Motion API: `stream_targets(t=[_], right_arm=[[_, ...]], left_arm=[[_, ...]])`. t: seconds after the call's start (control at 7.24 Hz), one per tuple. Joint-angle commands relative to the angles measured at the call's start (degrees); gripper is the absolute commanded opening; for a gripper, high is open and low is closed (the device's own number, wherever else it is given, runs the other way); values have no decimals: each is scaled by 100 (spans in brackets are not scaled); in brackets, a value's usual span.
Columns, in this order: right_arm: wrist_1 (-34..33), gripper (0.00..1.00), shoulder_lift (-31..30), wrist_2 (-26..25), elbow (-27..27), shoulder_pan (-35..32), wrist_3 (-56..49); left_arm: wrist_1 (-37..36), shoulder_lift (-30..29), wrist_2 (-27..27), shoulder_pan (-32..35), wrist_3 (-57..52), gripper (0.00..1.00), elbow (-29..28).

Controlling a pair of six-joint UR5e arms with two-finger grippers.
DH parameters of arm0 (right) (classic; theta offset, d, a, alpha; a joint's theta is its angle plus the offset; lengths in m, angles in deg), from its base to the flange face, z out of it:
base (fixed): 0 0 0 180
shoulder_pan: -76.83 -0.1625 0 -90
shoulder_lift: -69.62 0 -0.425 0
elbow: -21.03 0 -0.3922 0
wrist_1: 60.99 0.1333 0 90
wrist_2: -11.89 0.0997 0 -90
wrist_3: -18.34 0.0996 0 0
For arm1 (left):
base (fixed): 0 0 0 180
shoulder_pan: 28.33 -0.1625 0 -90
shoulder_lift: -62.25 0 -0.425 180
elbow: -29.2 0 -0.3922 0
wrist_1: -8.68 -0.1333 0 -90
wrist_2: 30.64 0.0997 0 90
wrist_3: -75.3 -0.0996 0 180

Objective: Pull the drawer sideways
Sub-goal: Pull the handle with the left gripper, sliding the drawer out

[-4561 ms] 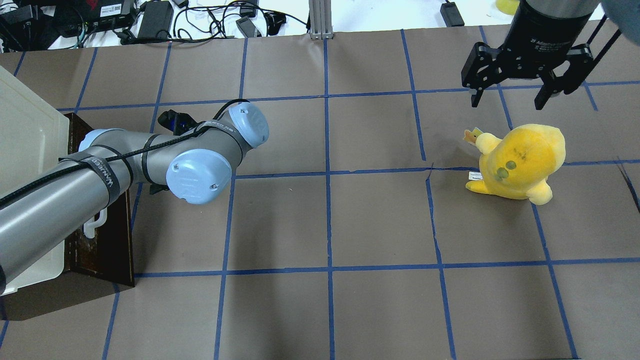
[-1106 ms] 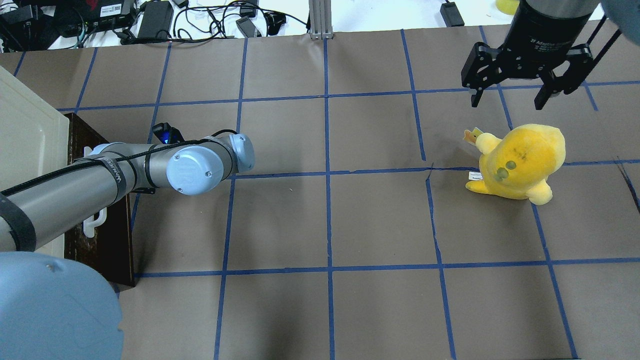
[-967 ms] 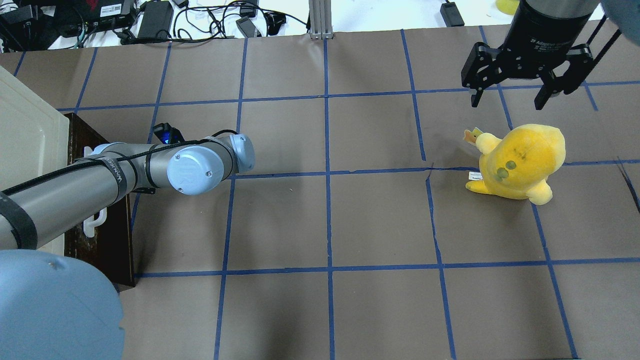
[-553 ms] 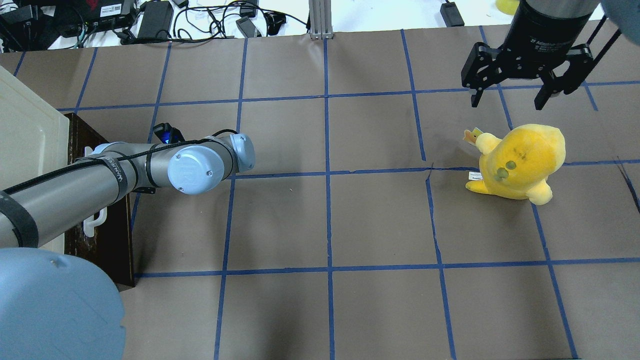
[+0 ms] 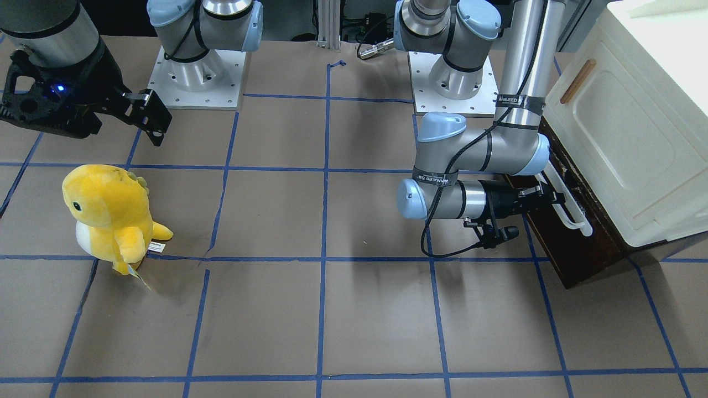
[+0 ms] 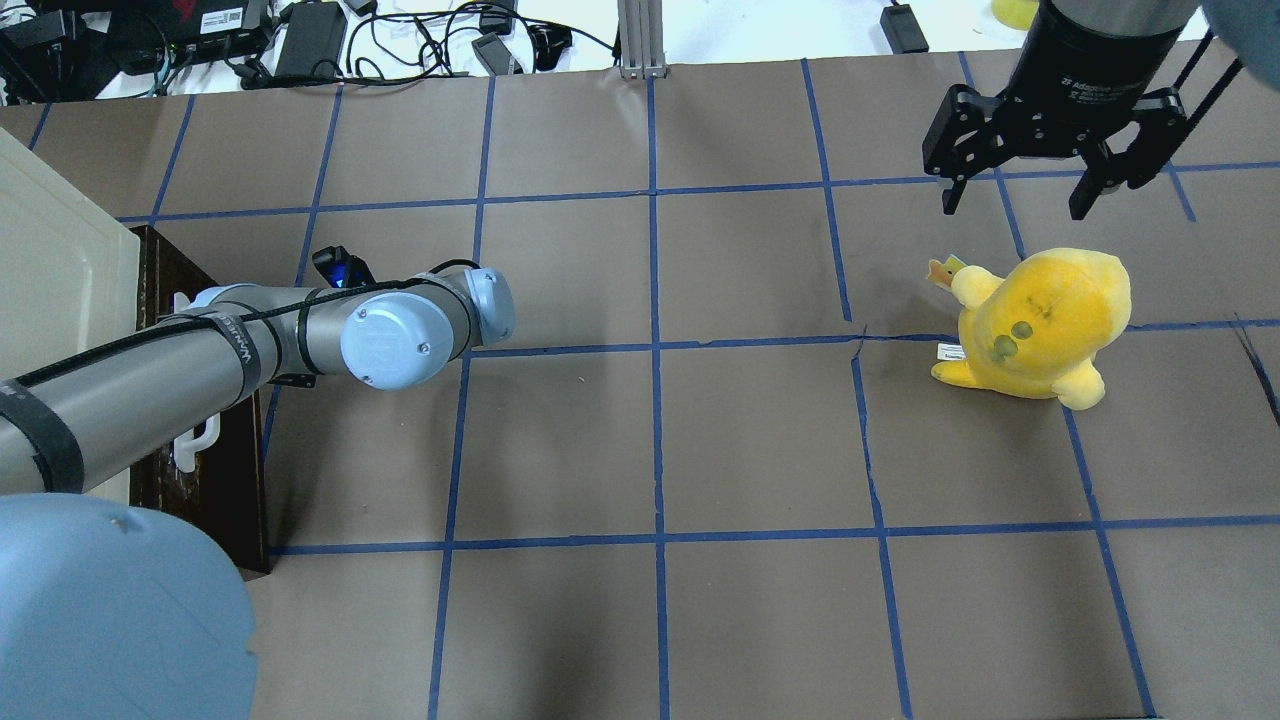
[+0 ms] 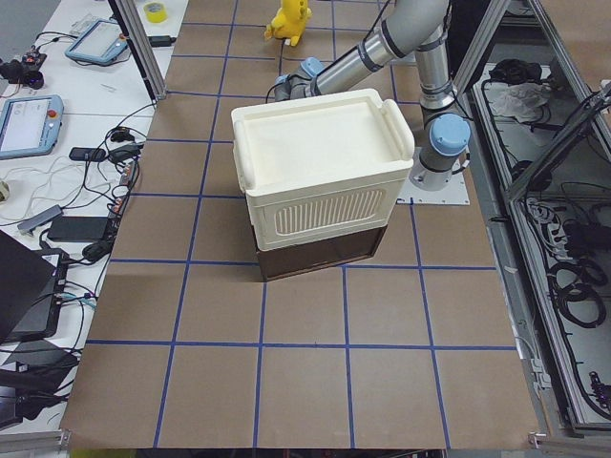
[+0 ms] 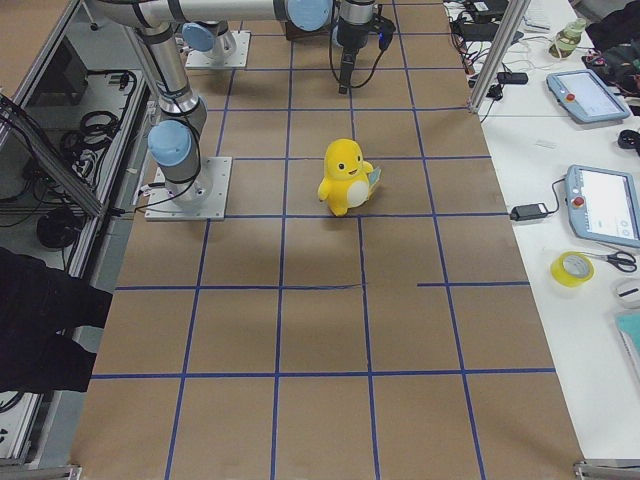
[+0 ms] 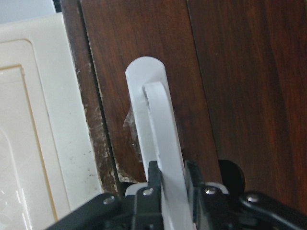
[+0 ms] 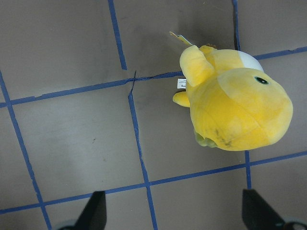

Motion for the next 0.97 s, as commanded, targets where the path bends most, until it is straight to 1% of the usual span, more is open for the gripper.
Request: stream_targets(t=[0.0,0.14,0.83], right_arm=[[0,100,0,0,0,-3,0],[0,100,0,0,0,-3,0],[0,100,0,0,0,-3,0]], left_arm=[[13,-7,-33,105,-21,19,-68],[57,-7,-42,150,-39,19,-147],[83,-7,-129,255,-39,19,-157]])
